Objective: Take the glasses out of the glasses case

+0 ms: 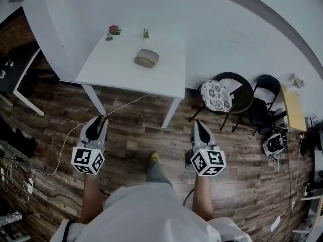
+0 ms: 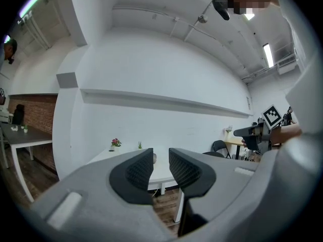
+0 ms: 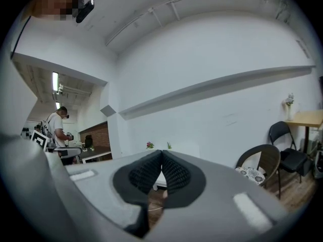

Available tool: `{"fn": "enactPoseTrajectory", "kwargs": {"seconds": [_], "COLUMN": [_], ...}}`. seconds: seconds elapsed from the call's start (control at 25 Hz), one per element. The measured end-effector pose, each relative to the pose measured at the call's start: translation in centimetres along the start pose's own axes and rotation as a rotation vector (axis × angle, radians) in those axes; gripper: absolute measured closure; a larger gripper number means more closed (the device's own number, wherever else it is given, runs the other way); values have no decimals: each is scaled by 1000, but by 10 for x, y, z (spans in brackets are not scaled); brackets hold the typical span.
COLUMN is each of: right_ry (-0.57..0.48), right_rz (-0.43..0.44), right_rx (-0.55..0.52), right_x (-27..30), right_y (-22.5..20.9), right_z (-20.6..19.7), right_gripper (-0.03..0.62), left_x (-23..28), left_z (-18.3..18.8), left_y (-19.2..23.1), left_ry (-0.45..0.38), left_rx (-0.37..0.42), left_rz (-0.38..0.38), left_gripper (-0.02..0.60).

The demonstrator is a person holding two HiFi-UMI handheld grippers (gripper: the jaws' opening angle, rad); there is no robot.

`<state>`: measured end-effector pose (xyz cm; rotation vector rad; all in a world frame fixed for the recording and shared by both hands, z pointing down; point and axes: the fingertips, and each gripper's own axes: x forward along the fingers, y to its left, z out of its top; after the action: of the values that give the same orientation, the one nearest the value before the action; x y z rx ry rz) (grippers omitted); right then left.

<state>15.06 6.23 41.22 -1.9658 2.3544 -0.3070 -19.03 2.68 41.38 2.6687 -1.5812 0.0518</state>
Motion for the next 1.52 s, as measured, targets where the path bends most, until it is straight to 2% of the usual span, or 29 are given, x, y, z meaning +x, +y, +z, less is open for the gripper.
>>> {"fn": "enactPoseTrajectory", "kwargs": {"seconds": [0.24, 0.56, 0.84, 1.12, 1.52], "right_ry": [23, 34, 30, 28, 39], "right_rz": [25, 62, 84, 112, 118], "right_rx": [14, 24, 26, 39, 52], "right_x": [56, 136, 190, 225, 258], "right_y": [-22, -56, -94, -114, -123], "right_z": [2, 21, 41, 52, 43], "right_gripper": [591, 591, 591, 591, 591], "left_x": [55, 130, 191, 224, 250], "left_z": [-1, 12, 20, 26, 22], "left_y": [11, 30, 26, 27, 41], "left_ry": [24, 37, 51, 59, 69], "left_rx": [7, 8, 22, 21, 17], "left_rz": [0, 39, 49, 71, 84], "left_gripper": [477, 477, 472, 472, 472]}}
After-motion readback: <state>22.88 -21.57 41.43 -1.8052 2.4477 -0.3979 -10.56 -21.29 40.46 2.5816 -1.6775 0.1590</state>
